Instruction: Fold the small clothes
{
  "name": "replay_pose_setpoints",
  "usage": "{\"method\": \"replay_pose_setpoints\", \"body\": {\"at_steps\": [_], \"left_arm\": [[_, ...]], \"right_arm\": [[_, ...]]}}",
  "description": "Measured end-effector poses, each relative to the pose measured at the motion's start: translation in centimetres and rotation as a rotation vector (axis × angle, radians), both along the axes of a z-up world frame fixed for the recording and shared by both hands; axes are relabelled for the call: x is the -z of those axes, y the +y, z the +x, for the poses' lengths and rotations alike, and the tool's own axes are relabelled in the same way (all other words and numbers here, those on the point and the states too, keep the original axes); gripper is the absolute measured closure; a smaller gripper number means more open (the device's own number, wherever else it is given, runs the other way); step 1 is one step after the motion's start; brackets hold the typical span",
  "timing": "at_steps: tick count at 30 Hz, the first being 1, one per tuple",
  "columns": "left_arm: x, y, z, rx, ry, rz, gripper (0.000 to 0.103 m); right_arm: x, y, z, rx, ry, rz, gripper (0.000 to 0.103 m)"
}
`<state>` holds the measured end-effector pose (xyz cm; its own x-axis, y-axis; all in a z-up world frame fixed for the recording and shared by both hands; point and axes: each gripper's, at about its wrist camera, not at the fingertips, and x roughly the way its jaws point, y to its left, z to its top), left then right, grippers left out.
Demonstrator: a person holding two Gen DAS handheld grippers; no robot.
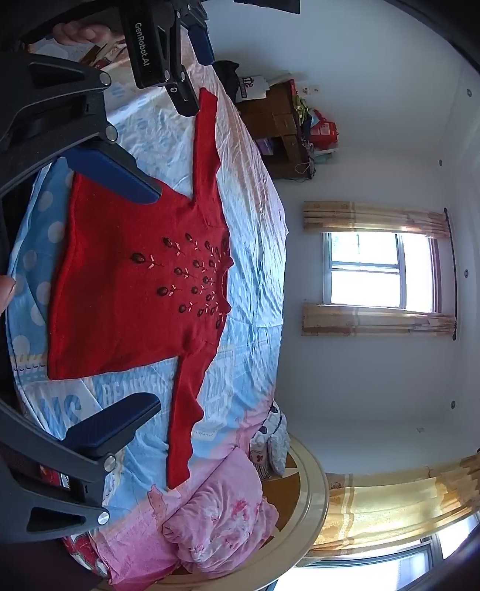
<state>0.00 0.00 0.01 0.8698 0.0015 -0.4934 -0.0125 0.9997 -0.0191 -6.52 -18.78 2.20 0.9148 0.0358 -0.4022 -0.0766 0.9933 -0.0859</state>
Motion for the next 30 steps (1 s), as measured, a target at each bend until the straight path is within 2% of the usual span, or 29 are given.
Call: {"method": "replay_pose_setpoints", "body": {"at_steps": [7, 30], "left_arm": [[0.1, 0.1, 0.0, -0.023, -0.012, 0.021, 0.0], [0.7, 0.8, 0.6, -0.04, -0.001, 0.014, 0.0]], "right_arm": [[0.2, -0.2, 0.1, 0.008, -0.009, 0.006, 0.001], [0.9, -0.4, 0.5, 0.005, 0.008, 0.017, 0.001]]}}
